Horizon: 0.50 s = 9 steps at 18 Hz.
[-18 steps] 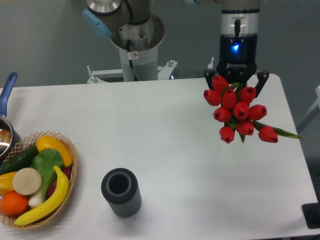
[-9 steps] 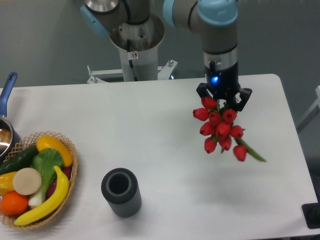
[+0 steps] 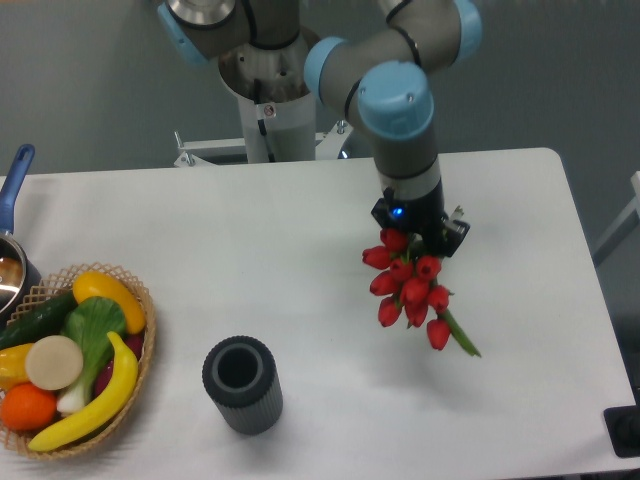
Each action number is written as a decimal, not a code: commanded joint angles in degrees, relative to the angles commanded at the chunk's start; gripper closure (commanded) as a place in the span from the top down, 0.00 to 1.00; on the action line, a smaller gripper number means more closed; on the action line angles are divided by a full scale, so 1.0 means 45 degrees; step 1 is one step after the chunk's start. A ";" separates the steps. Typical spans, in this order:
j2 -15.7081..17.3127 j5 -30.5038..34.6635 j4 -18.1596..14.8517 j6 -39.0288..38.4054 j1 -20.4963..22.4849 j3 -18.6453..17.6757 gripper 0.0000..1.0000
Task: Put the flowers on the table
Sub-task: 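Lower the held tulip bouquet down onto the table surface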
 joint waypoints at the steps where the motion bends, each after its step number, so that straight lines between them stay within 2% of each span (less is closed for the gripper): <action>1: -0.0215 -0.0039 0.0039 0.0020 -0.0117 0.0020 0.45; 9: -0.1505 -0.0059 0.0078 -0.0097 -0.0879 0.0371 0.45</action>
